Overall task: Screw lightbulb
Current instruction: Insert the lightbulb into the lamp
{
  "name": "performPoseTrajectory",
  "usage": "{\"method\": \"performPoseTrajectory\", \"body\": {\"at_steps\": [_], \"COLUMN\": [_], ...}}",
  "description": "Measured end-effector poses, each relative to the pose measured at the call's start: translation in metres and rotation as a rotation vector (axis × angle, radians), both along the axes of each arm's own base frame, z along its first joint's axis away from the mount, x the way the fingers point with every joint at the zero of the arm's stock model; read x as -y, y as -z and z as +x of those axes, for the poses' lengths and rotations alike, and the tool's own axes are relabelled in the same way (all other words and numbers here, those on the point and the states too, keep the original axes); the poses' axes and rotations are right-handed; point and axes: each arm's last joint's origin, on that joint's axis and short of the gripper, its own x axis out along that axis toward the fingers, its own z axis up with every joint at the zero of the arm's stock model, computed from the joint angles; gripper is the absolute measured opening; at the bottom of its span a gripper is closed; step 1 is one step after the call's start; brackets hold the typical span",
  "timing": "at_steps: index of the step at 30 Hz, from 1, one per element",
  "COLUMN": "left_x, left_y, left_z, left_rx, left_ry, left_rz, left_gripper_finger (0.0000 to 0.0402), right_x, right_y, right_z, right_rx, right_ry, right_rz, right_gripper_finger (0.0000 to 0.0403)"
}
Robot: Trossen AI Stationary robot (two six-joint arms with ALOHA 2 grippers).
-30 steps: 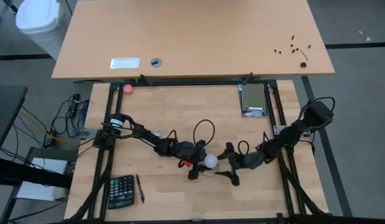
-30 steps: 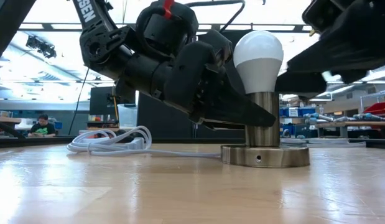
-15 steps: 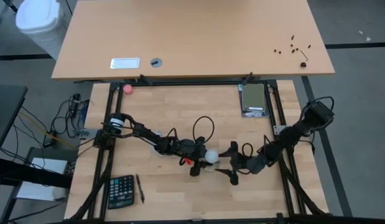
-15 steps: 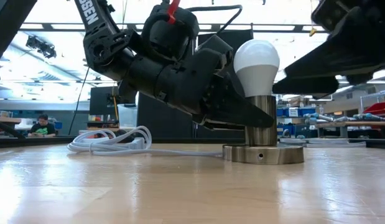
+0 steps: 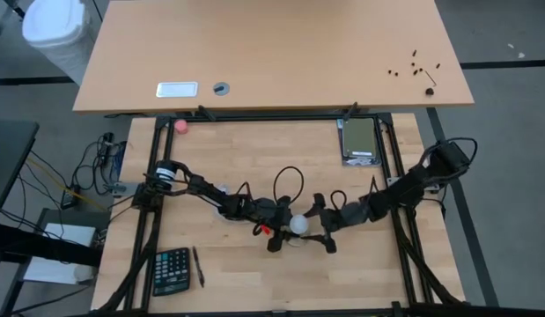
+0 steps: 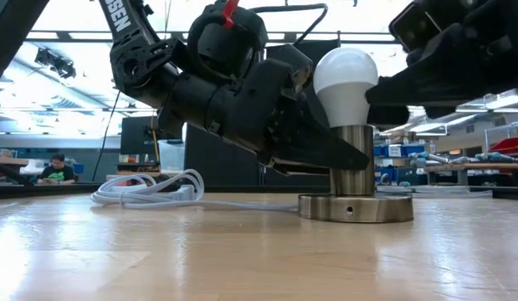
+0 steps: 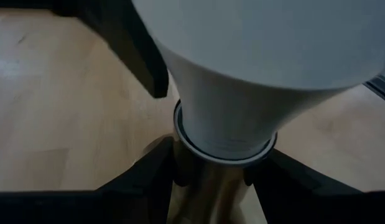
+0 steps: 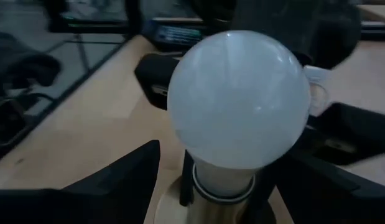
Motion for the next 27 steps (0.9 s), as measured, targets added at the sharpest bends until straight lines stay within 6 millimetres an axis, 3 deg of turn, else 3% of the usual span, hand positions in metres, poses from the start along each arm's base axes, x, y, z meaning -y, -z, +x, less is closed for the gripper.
{"method": "performPoseTrajectory", "body": {"at_steps": [8,12,17,27], "left_x": [0.000,0.000,0.000,0.001], "left_y": [0.000,0.000,0.000,0.000], "left_z": [0.000,0.000,0.000,0.000], "left_rx": [0.004,0.004,0.005,0.005], "left_ry": [0.016,0.017,0.018,0.033], "left_rz": [0.014,0.015,0.015,0.011], "left_gripper_finger": [0.0193,0.0193,0.0193,0.0193], "right_x": [0.024,0.033,0.031,0.031], "right_y": [0.006,0.021,0.027,0.027], "right_z": [0.011,0.020,0.030,0.031], "right_rx": [0.047,0.073,0.135,0.153], "right_ry": [-0.150,-0.205,-0.254,-0.303], "right_rz": [0.015,0.064,0.099,0.107], "right_gripper_finger": [0.0308,0.0308,0.0308,0.0307]}}
